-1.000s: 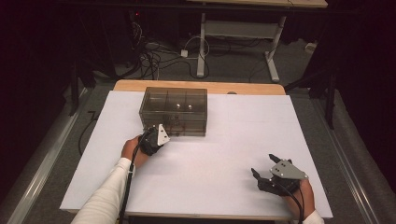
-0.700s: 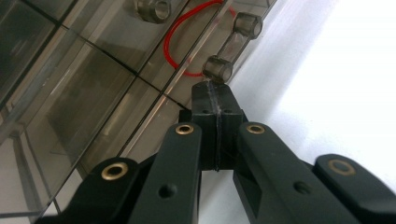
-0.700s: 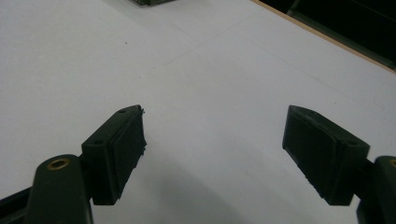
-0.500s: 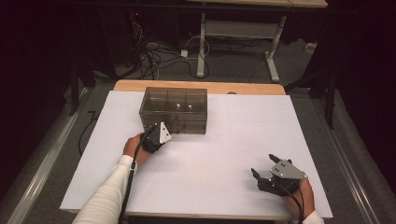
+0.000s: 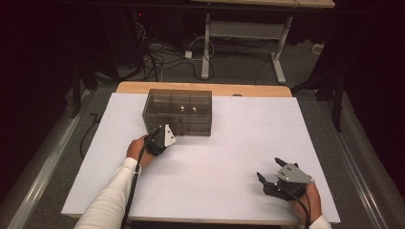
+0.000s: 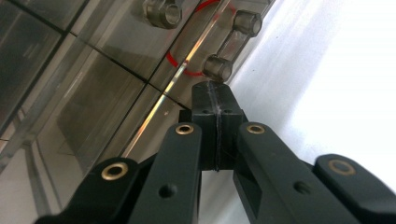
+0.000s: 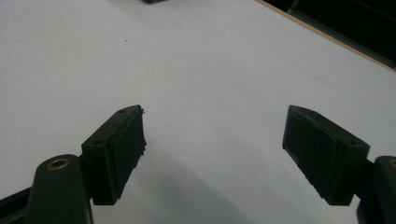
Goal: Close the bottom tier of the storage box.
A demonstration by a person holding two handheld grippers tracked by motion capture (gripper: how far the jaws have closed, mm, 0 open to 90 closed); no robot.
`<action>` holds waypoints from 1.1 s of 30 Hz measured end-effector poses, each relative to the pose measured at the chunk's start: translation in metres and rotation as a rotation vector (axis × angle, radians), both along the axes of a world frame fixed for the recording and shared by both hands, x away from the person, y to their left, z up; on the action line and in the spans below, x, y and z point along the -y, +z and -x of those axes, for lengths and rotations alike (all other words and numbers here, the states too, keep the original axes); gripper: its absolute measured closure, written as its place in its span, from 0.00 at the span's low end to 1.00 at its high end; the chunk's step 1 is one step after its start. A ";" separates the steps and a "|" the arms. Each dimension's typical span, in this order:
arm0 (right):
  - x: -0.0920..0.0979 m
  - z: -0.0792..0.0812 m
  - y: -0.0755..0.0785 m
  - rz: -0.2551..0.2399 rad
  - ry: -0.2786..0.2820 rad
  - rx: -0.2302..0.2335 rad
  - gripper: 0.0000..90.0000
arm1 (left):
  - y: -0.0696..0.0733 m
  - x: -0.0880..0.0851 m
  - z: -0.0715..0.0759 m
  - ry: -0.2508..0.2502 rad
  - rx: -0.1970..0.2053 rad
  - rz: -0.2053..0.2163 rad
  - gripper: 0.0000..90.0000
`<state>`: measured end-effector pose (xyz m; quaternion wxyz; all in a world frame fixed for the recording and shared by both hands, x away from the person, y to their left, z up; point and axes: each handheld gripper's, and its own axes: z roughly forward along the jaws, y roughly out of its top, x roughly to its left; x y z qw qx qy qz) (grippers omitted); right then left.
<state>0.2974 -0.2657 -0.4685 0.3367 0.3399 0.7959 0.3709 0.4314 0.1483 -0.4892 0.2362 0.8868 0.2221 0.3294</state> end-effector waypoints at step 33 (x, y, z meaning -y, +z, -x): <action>0.001 0.001 0.002 -0.005 0.002 0.006 0.25 | 0.003 -0.001 -0.002 0.021 0.007 0.019 0.97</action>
